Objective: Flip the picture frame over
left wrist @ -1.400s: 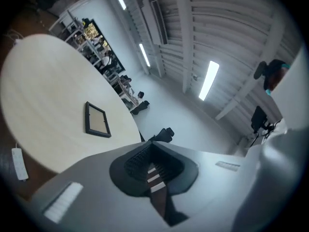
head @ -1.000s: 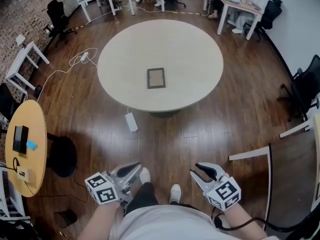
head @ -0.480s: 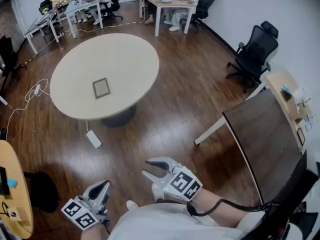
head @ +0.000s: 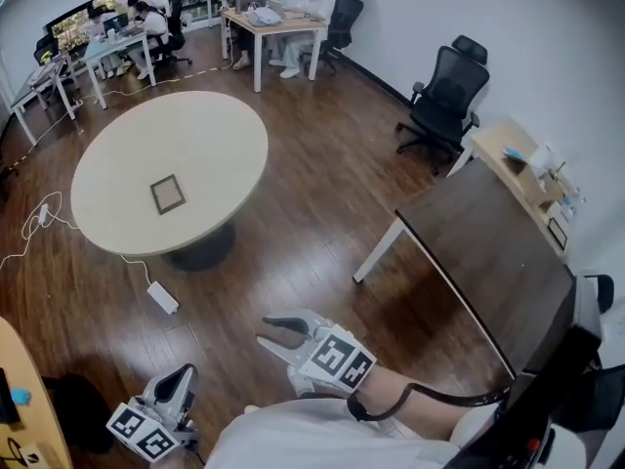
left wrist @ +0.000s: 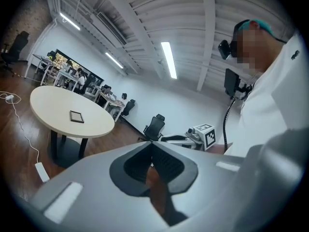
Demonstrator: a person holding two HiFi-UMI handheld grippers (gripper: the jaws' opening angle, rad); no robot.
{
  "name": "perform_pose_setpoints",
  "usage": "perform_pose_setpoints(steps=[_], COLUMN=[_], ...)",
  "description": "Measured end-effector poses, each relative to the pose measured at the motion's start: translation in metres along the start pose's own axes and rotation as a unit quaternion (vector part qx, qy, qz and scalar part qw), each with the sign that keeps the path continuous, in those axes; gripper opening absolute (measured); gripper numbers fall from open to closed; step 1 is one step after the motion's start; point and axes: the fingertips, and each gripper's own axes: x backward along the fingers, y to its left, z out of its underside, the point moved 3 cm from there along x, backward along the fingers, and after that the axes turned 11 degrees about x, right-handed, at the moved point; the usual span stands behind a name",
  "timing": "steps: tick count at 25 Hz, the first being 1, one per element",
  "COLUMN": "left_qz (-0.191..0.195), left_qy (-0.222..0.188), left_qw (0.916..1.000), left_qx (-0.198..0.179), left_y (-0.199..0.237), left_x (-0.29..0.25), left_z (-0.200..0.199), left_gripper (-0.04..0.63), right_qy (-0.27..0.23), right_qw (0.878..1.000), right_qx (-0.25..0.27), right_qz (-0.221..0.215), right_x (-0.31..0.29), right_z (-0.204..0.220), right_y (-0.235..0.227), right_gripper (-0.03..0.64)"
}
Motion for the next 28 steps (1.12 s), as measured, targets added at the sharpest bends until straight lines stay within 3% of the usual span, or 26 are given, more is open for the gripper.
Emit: perform_pose_setpoints(steps=[28], left_qz=[-0.001], left_qy=[0.026], left_qw=[0.9993], left_qx=[-0.027], left_y=[0.012], left_x=[0.022], left_z=[0.017], left_gripper=[0.0], right_qy=[0.02], right_qw=[1.0], right_qx=[0.016], right_qz=[0.013], right_x=[-0.004], right_z=[-0.01], right_y=[0.032], right_gripper=[0.107])
